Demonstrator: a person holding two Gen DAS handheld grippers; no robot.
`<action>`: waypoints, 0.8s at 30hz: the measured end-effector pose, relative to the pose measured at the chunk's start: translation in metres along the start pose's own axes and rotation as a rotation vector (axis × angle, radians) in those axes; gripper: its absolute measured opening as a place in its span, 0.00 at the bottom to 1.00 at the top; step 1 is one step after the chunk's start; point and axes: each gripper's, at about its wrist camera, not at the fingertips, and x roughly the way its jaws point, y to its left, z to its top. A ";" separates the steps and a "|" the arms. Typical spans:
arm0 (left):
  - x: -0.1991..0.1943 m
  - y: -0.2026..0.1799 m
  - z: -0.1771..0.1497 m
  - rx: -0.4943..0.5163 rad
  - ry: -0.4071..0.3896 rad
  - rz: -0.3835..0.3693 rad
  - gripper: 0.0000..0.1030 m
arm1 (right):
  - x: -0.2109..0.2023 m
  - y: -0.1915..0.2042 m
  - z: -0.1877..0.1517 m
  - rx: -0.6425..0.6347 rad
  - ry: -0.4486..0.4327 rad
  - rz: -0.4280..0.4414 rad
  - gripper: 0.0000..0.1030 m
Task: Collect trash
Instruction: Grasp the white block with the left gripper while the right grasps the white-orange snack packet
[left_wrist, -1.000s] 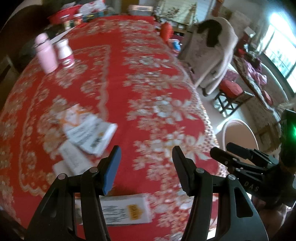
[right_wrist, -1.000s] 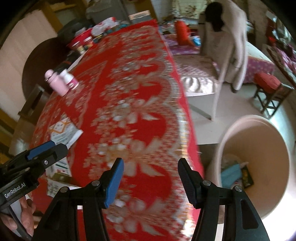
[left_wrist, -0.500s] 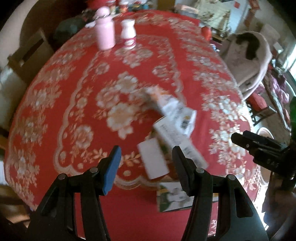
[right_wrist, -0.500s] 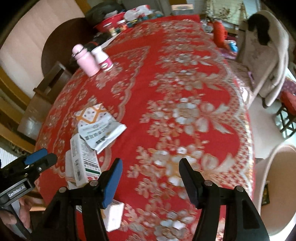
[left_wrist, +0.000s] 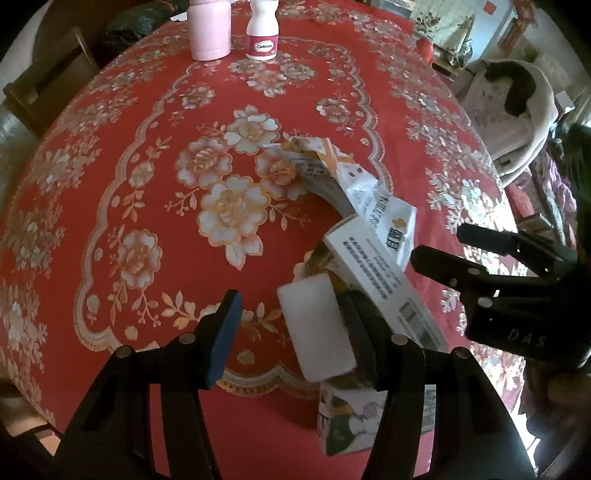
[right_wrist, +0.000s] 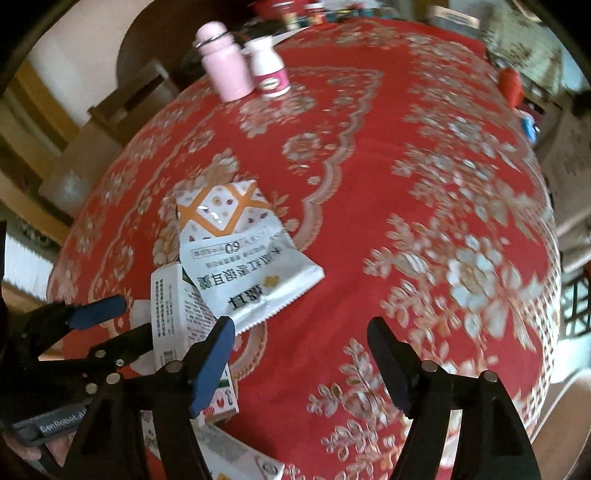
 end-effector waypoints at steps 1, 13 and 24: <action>0.002 0.002 0.001 -0.005 0.003 -0.006 0.53 | 0.003 0.002 0.002 -0.016 0.005 0.001 0.70; -0.005 0.032 0.009 -0.059 -0.005 -0.034 0.23 | 0.042 0.005 0.039 -0.044 0.028 -0.071 0.70; -0.002 0.038 0.009 -0.097 0.040 -0.086 0.28 | 0.029 0.000 0.058 0.067 -0.039 0.058 0.76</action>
